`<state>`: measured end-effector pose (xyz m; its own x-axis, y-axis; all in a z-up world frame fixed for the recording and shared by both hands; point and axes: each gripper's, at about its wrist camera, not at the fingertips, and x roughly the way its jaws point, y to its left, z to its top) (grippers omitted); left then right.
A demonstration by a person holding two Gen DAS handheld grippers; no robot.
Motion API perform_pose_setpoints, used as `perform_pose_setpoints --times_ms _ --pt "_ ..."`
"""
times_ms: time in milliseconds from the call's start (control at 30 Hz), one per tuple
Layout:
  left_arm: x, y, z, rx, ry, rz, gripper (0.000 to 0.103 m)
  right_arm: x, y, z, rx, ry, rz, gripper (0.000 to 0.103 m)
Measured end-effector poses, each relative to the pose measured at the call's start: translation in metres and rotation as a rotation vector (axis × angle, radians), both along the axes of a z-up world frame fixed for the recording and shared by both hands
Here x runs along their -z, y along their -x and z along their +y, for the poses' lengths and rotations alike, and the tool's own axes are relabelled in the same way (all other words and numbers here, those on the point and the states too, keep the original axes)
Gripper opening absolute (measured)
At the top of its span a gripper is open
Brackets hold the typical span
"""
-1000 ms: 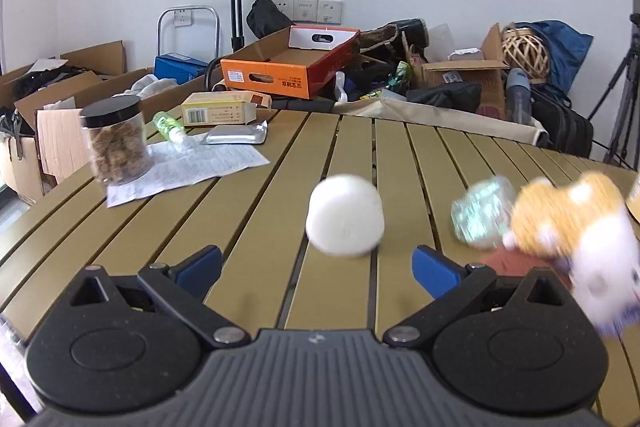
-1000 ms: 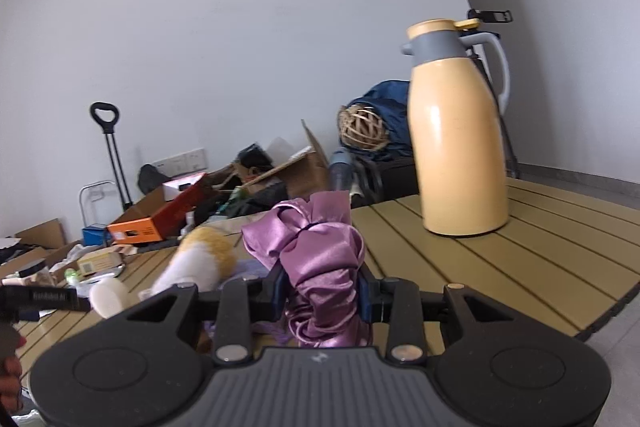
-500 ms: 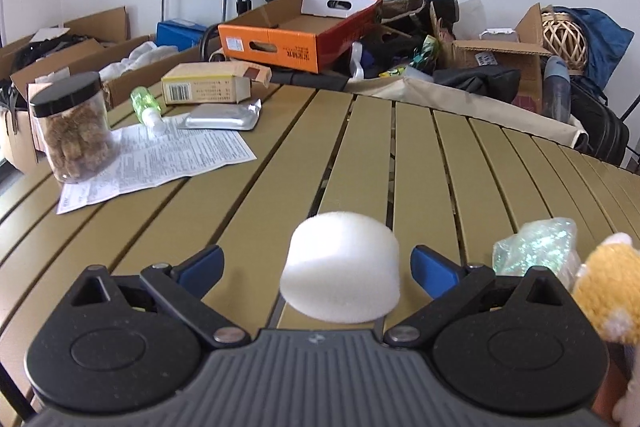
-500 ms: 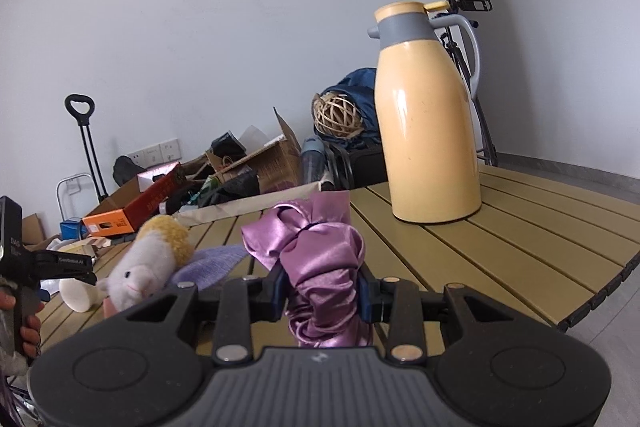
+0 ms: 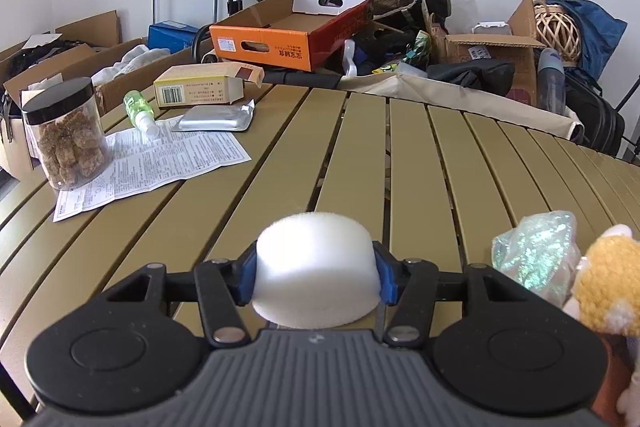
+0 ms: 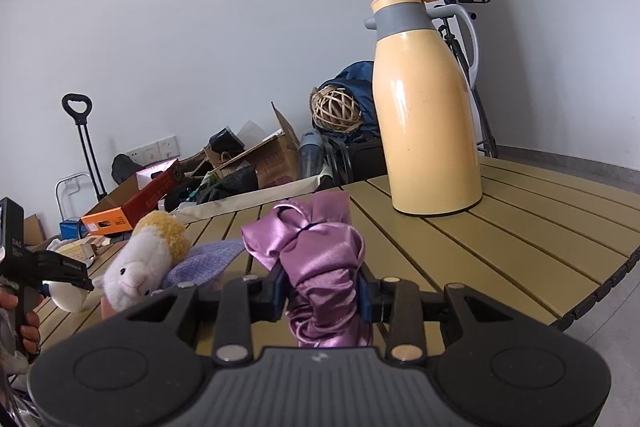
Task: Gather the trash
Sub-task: 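Carry the white cylinder and pink cloth from the table over the black bin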
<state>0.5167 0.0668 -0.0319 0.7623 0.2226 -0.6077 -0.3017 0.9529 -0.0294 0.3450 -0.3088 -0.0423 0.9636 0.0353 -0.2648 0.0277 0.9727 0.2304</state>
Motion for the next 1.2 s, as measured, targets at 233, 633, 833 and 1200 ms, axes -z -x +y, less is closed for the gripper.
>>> perform_pose_setpoints --times_ms 233,633,833,1200 --pt "-0.018 0.034 -0.004 0.037 0.017 -0.044 0.056 -0.005 0.004 0.006 -0.040 0.003 -0.006 0.033" --pt "-0.046 0.113 -0.007 0.060 0.050 -0.079 0.056 -0.017 0.032 0.015 -0.106 -0.014 -0.042 0.033" --pt "-0.054 0.162 -0.016 0.100 0.025 -0.075 0.056 -0.021 0.055 0.020 -0.134 -0.016 -0.048 0.033" --pt "-0.046 0.253 -0.035 0.143 0.031 -0.079 0.056 -0.024 0.107 0.042 -0.243 0.019 -0.059 0.033"
